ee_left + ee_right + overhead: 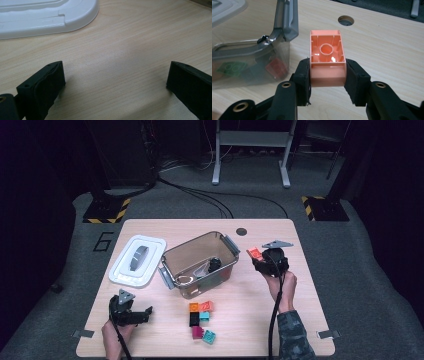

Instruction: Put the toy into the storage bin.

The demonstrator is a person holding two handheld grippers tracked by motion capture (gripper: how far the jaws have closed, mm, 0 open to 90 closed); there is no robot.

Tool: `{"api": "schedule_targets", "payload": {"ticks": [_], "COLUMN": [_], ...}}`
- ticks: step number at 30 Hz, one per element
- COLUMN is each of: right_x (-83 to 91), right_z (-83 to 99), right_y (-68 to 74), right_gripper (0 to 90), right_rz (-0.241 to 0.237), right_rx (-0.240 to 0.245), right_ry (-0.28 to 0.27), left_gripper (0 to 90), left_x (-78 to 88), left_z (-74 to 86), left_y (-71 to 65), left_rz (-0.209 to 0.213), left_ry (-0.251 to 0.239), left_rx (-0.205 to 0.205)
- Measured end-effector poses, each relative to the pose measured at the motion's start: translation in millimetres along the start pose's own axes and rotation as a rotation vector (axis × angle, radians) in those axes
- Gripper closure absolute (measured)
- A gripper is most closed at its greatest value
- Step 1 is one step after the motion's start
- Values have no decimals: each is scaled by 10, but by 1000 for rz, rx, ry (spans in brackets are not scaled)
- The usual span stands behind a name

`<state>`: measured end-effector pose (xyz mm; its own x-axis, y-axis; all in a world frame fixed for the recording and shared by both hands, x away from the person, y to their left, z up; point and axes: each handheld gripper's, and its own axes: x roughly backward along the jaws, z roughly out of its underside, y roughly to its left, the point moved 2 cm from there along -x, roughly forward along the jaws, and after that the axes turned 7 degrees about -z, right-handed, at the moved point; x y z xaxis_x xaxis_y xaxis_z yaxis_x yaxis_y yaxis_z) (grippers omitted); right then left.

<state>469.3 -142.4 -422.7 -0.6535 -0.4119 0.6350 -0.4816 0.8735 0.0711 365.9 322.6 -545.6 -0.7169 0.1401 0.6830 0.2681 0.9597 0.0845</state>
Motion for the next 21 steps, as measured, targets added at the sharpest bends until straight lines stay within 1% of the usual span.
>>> {"api": "schedule_targets", "payload": {"ticks": [5,9,15,16,17,21], "right_x": [-8,1,0,0,-4,-17], "right_z": [-119,-229,-377,-401,-423,-507], "right_y": [20,50,115,132,137,201], "right_gripper": [581,581,581,581,581,581], "right_rz": [1,-3,-8,-11,-11,-20], "right_rx": [6,22,43,36,51,61], "right_ry": [-6,-13,-16,-13,-19,-16], "left_gripper": [15,15,15,15,15,15], "left_x": [-1,-1,0,-1,-1,0], "left_z": [0,0,0,0,0,0], "left_y": [0,0,0,1,0,0], "left_rz": [1,1,0,1,1,1], "left_ry": [0,0,0,0,0,0], "left_rx": [0,0,1,1,1,1]}}
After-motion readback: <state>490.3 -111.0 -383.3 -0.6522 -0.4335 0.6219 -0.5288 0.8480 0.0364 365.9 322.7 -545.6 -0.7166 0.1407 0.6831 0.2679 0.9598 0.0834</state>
